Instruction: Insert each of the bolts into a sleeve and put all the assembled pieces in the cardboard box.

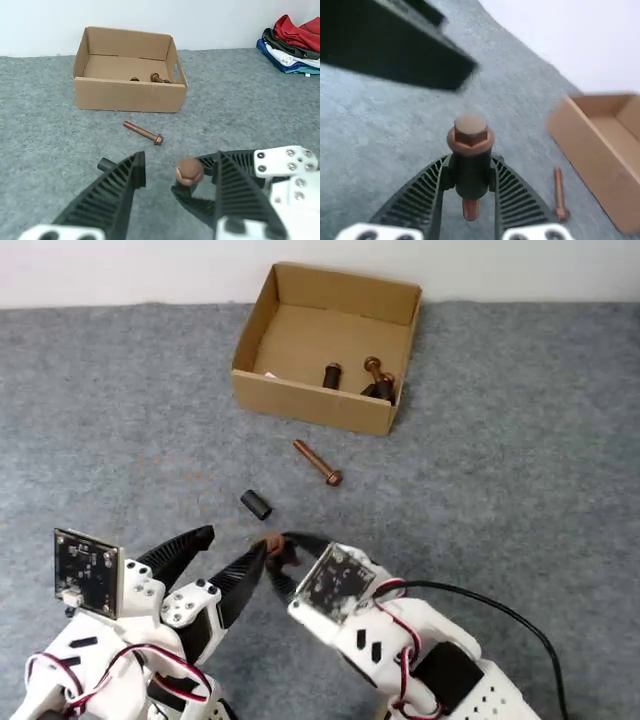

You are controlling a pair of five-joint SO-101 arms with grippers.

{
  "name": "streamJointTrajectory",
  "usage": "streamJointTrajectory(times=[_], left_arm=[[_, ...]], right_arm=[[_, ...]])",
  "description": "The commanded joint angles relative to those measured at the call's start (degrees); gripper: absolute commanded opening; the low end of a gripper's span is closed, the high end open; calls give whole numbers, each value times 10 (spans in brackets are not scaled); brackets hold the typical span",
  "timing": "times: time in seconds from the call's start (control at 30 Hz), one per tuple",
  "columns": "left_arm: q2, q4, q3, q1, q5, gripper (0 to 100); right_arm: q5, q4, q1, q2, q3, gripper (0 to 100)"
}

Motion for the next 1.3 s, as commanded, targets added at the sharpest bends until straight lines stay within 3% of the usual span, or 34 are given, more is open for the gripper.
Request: streamJointTrajectory(times=[0.0,0.13,0.33,0.47,0.9,1.27], left_arm=[[3,2,-13,-47,-9,137],[-1,-36,58,-165,-55,0],[-2,-174,244,-312,-193,5],[-2,-204,342,-318,-251,5],[-2,-206,496,-321,-251,5],[-3,-233,518,-321,-250,5]], right_arm=[[-1,-17,68,-7,-5,9],[-62,-17,167,-2,-7,9],[-126,2,313,0,-40,9],[-127,77,327,12,-95,9],[-128,95,329,358,-359,9],[-125,-53,343,741,-644,9]])
